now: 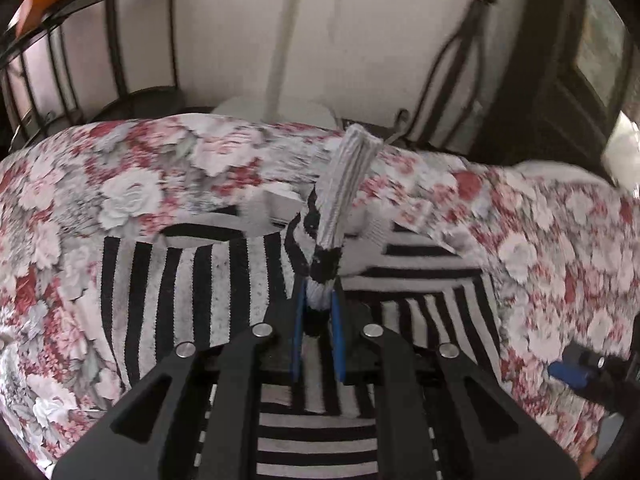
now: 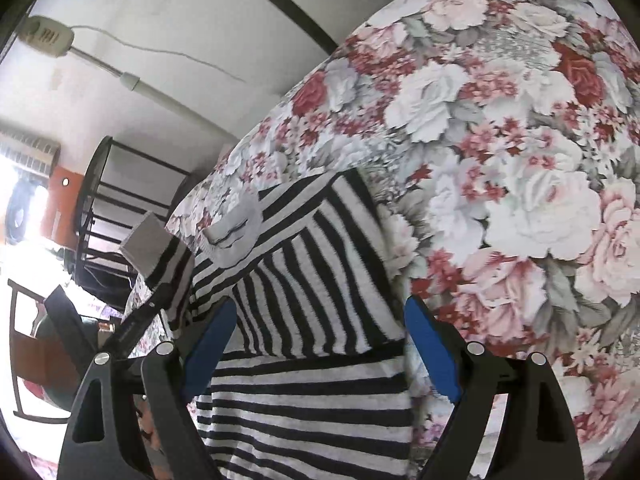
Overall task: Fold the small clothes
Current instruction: 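Carry the sleeve across the sweater front with the left gripper, then lower the sleeve onto the sweater front and open the left gripper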
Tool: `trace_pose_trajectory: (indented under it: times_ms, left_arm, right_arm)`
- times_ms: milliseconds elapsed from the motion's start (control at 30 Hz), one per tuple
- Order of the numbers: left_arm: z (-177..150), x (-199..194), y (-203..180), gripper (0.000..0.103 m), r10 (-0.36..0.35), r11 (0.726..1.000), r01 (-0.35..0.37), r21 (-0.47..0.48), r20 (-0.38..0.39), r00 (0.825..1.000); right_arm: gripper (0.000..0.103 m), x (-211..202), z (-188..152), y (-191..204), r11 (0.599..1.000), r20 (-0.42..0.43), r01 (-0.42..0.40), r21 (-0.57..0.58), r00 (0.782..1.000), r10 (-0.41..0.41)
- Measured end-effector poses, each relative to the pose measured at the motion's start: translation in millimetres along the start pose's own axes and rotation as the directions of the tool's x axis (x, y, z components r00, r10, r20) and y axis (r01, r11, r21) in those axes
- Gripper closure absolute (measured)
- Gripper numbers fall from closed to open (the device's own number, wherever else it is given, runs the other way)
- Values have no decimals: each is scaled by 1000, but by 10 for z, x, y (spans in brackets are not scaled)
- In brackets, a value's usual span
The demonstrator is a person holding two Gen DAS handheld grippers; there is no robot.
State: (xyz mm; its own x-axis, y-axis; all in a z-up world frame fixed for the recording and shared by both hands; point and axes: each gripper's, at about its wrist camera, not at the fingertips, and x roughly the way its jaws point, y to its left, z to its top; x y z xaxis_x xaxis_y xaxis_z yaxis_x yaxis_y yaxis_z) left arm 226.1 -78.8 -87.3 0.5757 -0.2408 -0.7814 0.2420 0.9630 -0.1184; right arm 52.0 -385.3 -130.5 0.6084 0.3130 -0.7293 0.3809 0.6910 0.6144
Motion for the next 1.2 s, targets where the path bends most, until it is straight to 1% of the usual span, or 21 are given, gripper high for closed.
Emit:
trace_pose_trajectory:
  times_ms: [200, 233, 300, 367, 400, 467, 533, 600, 667, 733, 800, 867, 933, 967, 1000, 1033, 1067, 1100, 1133, 1167, 1200]
  left_arm:
    - [-287, 160, -497, 90, -13, 989, 20, 147, -48, 999]
    - [-340, 210, -552, 83, -9, 986, 21, 168, -70, 998]
    - [-513, 387, -680, 70, 39, 973, -7, 231, -138, 990]
    - [-637, 471, -725, 67, 61, 967, -14, 253, -179, 982]
    - [-674, 476, -728, 66, 55, 967, -4, 255, -191, 980]
    - [-672, 390, -700, 56, 38, 968, 9, 253, -180, 983]
    - [-605, 237, -613, 33, 36, 972, -6, 234, -124, 992]
    - [-517, 112, -494, 25, 33, 979, -16, 202, -82, 996]
    - [-435, 37, -309, 21, 12, 989, 1, 151, -80, 997]
    - [-386, 41, -163, 20, 20, 992, -9, 125, -90, 996]
    - [-351, 77, 22, 20, 81, 991, -71, 113, -93, 992]
    - [-335, 150, 255, 20, 136, 988, -128, 85, -106, 985]
    - [-324, 265, 511, 20, 175, 984, -170, 44, -149, 973]
    - [-338, 309, 616, 20, 189, 982, -187, 31, -170, 967]
    - [-353, 375, 729, 20, 209, 978, -209, 21, -198, 958]
    - [-378, 434, 830, 20, 231, 972, -233, 15, -222, 947]
    - [-438, 546, 968, 20, 280, 958, -285, 23, -266, 922]
    - [-478, 623, 1030, 19, 309, 949, -312, 39, -295, 904]
    - [-547, 704, 1118, 17, 342, 938, -343, 56, -325, 882]
    - [-622, 770, 1244, 13, 362, 929, -364, 62, -344, 867]
    - [-647, 781, 1314, 5, 364, 928, -368, 58, -342, 866]
  right_arm:
    - [16, -29, 23, -116, 999, -1, -14, 41, 1000, 15]
    - [16, -20, 22, -124, 999, -3, -14, 44, 1000, 14]
    - [16, 10, 31, -121, 998, -8, -16, 54, 1000, 16]
    - [16, 52, 39, -117, 997, -12, -26, 70, 1000, 27]
    - [16, 72, 43, -109, 996, -13, -35, 78, 999, 36]
    - [16, 128, 45, -78, 994, -16, -55, 92, 998, 57]
    - [16, 228, 41, -21, 992, -29, -80, 101, 996, 83]
    - [16, 346, 29, 26, 987, -50, -104, 119, 993, 111]
    - [16, 512, 6, 59, 982, -82, -118, 148, 988, 131]
    - [16, 651, -20, 77, 981, -105, -108, 160, 987, 126]
    - [17, 793, -46, 79, 982, -120, -86, 166, 987, 107]
    - [23, 905, -61, 85, 982, -127, -82, 169, 986, 104]
    - [35, 1015, -64, 116, 983, -133, -86, 162, 985, 108]
    - [37, 1088, -66, 143, 985, -138, -82, 154, 985, 104]
    - [42, 1147, -70, 166, 988, -143, -69, 141, 986, 89]
    - [57, 1234, -79, 211, 992, -151, -51, 113, 986, 68]
    - [66, 1319, -90, 246, 996, -162, -34, 87, 986, 48]
    - [82, 1365, -106, 278, 997, -161, -21, 70, 986, 32]
    - [83, 1387, -119, 331, 999, -149, -11, 50, 989, 18]
    - [83, 1376, -127, 453, 1000, -130, -9, 4, 991, 9]
    - [83, 1359, -123, 570, 999, -118, -9, -48, 993, 3]
